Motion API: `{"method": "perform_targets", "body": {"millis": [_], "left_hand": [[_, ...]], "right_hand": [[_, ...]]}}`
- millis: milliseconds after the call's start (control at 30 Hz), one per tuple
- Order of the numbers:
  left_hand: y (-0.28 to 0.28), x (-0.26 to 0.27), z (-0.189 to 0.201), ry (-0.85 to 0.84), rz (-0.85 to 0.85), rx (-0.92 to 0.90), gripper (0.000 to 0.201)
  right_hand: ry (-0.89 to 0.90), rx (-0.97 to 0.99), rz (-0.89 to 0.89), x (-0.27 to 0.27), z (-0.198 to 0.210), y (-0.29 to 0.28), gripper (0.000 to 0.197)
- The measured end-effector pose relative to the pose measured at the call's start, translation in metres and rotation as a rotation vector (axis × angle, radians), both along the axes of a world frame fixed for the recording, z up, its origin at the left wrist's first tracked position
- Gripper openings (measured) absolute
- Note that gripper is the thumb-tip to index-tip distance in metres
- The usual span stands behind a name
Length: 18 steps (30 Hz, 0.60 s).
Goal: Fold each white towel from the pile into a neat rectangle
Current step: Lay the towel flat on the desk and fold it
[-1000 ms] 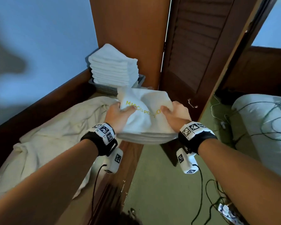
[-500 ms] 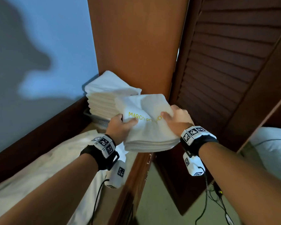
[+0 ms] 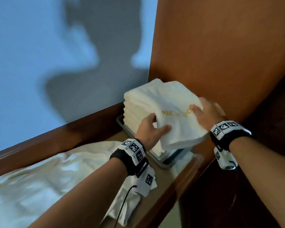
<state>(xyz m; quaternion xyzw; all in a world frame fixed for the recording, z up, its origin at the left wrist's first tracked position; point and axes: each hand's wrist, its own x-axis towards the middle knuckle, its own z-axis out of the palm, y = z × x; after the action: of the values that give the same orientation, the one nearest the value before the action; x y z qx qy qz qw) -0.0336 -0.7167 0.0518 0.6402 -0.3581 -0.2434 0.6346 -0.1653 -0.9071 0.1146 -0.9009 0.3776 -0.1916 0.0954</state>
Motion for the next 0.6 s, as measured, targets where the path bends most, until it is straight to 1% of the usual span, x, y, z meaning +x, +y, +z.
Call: {"method": "perform_targets", "body": {"millis": [100,233,300,367,400,467,500,533,600], "left_hand": [[-0.041,0.015,0.004,-0.012,0.097,-0.043,0.04],[-0.085,0.032,0.012,0.002,0.238,-0.074,0.051],[-0.101,0.044,0.013,0.044,0.309,-0.073,0.053],[-0.114,0.055,0.006,0.171,0.332,-0.021,0.051],[-0.118,0.057,0.0,0.269,0.323,0.024,0.049],[-0.122,0.053,-0.013,0.465,0.312,0.148,0.047],[-0.123,0.051,-0.019,0.525,0.318,0.184,0.049],[-0.124,0.05,-0.023,0.557,0.326,0.186,0.049],[-0.126,0.047,-0.024,0.597,0.341,0.133,0.041]], "right_hand": [[-0.081,0.025,0.093,0.039,0.007,-0.048,0.032],[-0.155,-0.016,0.171,0.083,0.014,-0.101,0.035],[-0.175,-0.021,0.203,0.104,0.012,-0.119,0.035],[-0.173,0.031,0.227,0.122,0.002,-0.133,0.035],[-0.128,0.08,0.228,0.129,-0.009,-0.139,0.034],[0.067,0.201,0.219,0.137,-0.039,-0.153,0.034],[0.172,0.262,0.208,0.138,-0.054,-0.159,0.034],[0.239,0.306,0.195,0.137,-0.065,-0.163,0.033],[0.245,0.336,0.189,0.136,-0.074,-0.17,0.03]]}}
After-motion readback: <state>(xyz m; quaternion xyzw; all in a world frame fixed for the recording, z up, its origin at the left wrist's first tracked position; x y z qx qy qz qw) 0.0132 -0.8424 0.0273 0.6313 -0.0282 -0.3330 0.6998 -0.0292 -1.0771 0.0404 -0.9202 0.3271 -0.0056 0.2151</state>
